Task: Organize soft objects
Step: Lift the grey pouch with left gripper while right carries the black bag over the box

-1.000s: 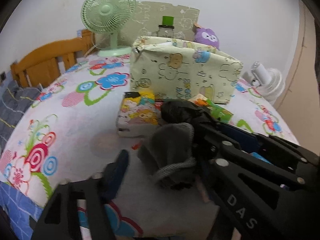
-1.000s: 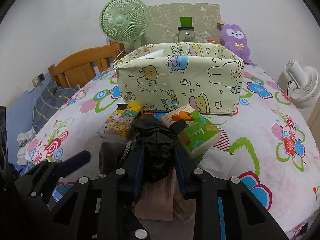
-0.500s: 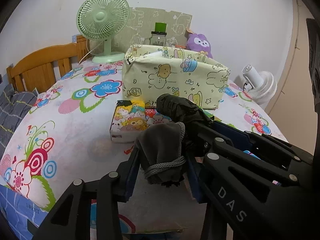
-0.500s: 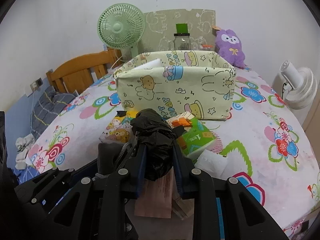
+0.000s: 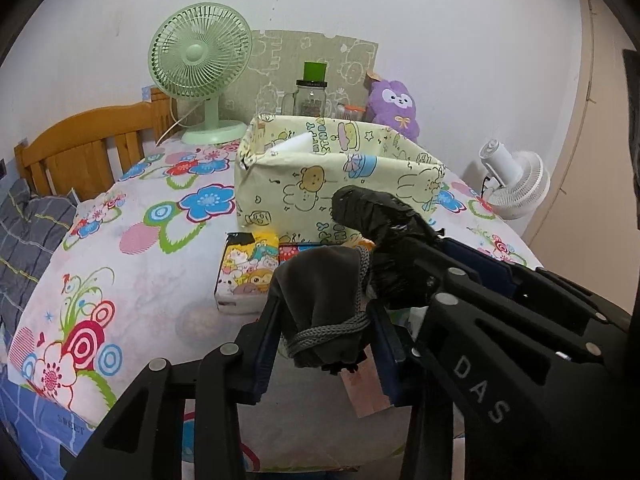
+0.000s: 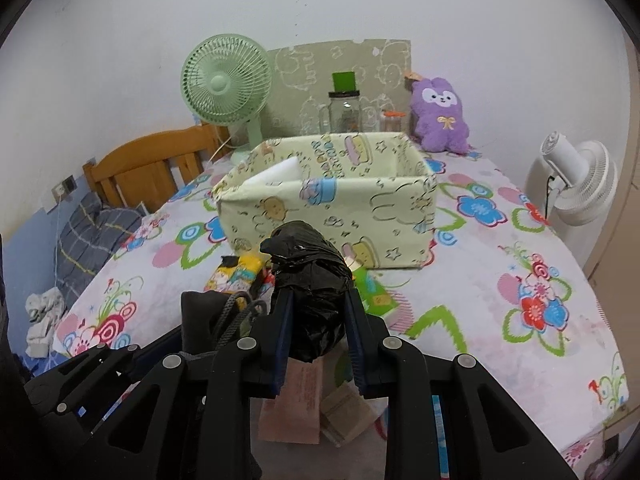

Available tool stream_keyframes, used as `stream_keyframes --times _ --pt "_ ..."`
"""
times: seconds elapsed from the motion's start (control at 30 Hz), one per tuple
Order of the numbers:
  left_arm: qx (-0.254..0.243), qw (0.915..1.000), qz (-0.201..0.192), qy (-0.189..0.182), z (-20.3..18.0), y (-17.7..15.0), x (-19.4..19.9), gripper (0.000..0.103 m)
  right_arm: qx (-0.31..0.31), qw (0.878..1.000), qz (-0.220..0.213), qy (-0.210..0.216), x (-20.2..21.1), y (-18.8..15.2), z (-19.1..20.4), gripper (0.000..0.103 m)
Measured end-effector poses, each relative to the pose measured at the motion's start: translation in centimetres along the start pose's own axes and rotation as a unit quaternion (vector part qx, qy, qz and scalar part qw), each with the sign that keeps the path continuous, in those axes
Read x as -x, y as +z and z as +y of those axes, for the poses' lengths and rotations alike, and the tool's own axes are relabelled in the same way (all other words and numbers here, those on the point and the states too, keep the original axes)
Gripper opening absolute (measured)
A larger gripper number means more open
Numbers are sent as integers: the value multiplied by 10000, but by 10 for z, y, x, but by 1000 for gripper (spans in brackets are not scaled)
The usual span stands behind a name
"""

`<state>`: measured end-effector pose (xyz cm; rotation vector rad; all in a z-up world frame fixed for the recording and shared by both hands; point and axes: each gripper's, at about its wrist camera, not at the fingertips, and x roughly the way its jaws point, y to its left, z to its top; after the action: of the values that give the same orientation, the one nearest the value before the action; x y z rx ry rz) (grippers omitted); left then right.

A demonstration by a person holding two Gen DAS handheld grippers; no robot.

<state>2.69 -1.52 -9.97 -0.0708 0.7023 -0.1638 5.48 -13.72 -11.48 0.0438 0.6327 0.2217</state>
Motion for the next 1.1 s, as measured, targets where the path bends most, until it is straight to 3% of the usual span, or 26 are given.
stream_keyframes --times 1.1 --pt "-222 9992 -343 -49 -25 63 21 42 -157 9988 -439 -154 38 60 -16 29"
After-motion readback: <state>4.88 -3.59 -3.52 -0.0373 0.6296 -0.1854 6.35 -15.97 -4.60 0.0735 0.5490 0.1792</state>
